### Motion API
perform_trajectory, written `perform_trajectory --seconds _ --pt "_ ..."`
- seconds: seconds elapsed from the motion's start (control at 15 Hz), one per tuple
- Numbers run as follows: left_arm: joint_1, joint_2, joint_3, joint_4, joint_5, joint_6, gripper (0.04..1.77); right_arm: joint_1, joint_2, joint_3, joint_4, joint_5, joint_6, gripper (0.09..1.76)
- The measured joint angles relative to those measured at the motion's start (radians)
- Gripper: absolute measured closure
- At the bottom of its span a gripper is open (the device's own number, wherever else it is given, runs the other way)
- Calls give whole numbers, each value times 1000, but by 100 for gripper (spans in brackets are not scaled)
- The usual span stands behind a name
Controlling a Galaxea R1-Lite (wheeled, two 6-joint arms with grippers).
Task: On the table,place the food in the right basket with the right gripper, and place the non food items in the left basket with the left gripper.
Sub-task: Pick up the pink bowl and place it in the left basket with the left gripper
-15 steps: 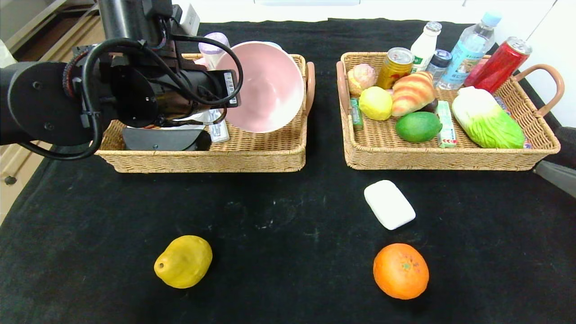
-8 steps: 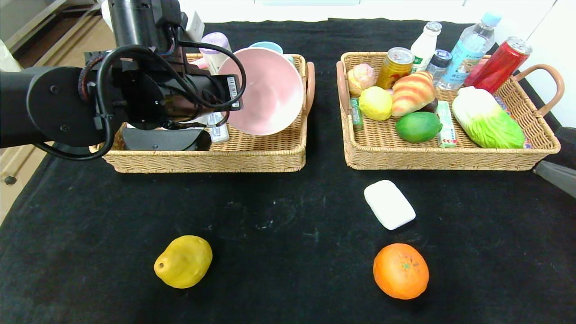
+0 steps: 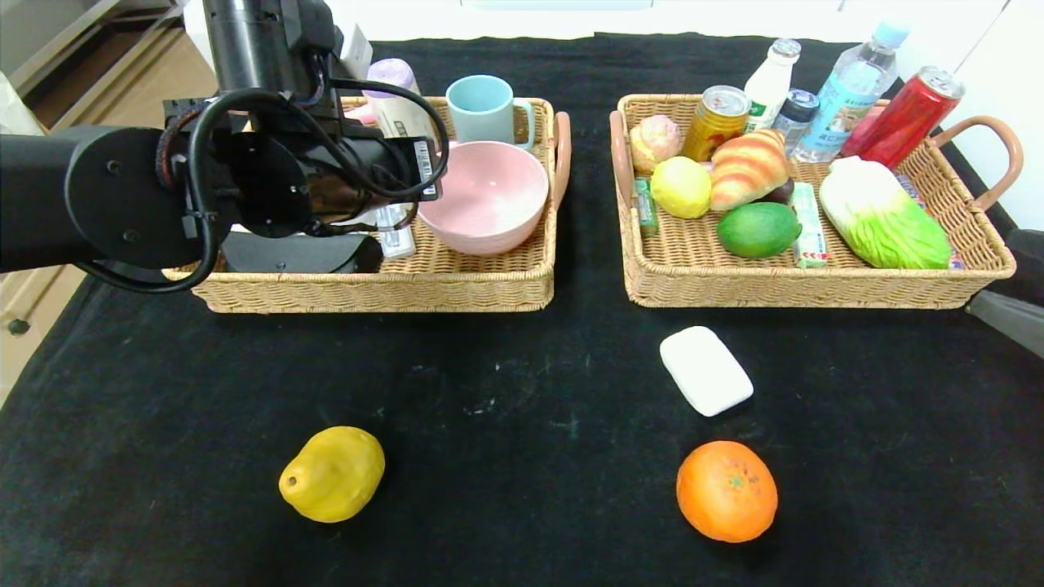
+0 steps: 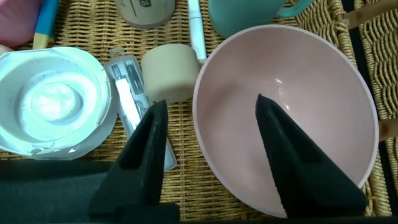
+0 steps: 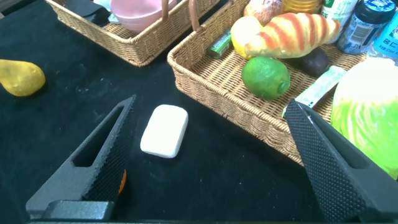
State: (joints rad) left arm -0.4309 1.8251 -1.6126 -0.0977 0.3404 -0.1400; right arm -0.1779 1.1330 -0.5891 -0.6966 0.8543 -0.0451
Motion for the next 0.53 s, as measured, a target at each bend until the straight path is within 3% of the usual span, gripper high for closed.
perform_trajectory --seconds 0.27,0.53 --pt "-1 -24 5 16 0 12 48 0 -1 1 0 1 0 14" --pt "-27 -89 44 50 0 15 33 0 -1 3 1 1 0 14"
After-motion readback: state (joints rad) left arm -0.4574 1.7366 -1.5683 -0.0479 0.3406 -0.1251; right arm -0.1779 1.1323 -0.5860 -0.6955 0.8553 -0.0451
